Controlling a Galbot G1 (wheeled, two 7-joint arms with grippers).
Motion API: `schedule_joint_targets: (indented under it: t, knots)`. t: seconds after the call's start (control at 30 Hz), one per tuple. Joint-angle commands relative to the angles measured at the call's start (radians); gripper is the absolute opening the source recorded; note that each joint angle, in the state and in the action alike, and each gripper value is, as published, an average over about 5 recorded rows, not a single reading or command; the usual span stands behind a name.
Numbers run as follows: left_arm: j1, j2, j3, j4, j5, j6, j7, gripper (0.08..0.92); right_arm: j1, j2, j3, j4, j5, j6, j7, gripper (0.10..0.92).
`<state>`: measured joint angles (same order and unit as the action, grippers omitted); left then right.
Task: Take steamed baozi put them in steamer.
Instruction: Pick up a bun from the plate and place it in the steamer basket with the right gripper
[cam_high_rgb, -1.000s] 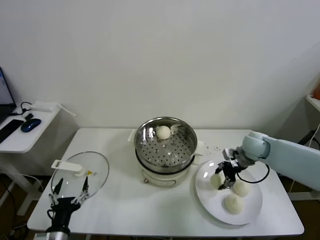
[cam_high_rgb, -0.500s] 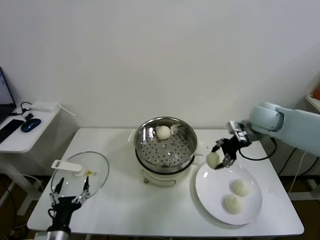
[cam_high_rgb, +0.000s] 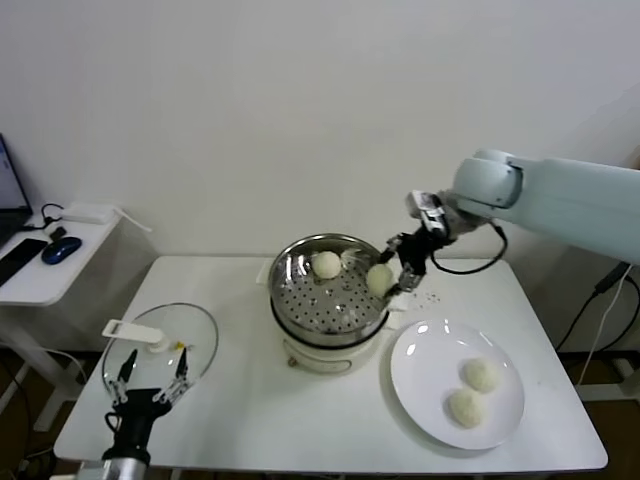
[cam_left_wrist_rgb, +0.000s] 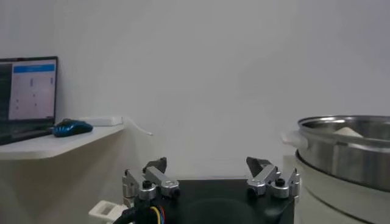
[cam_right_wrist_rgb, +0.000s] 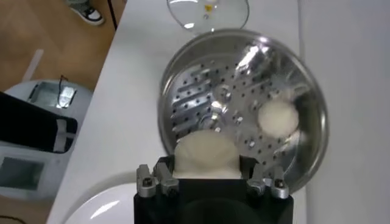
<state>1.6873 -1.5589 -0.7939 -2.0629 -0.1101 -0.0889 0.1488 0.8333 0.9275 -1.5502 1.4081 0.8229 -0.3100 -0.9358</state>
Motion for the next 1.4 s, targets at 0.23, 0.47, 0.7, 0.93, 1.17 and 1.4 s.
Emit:
schedule_joint_targets:
  t: [0.23,0.47,0.7,0.93,1.17,1.4]
  knots:
    - [0.014,0.001,0.001,0.003,0.014,-0.010,0.006,0.823,-0.195,0.367,0.092,-0.295,-0.012,-0.009,0.017,0.687]
    - [0.022,0.001,-0.006,0.007,0.010,-0.017,0.006,0.823,-0.282,0.426,0.110,-0.369,-0.064,-0.008,0.017,0.687]
    - [0.027,0.002,-0.009,0.012,0.002,-0.020,0.006,0.823,-0.322,0.442,0.125,-0.418,-0.105,-0.004,0.012,0.692]
    - [0.026,0.002,-0.009,0.018,0.000,-0.021,0.006,0.823,-0.342,0.450,0.137,-0.445,-0.141,0.004,0.002,0.695]
    - [0.023,-0.001,-0.006,0.018,0.001,-0.019,0.007,0.823,-0.360,0.455,0.159,-0.460,-0.162,0.006,-0.001,0.696]
    - [0.023,-0.002,-0.005,0.020,0.002,-0.019,0.007,0.823,-0.364,0.462,0.173,-0.470,-0.167,0.006,-0.002,0.696]
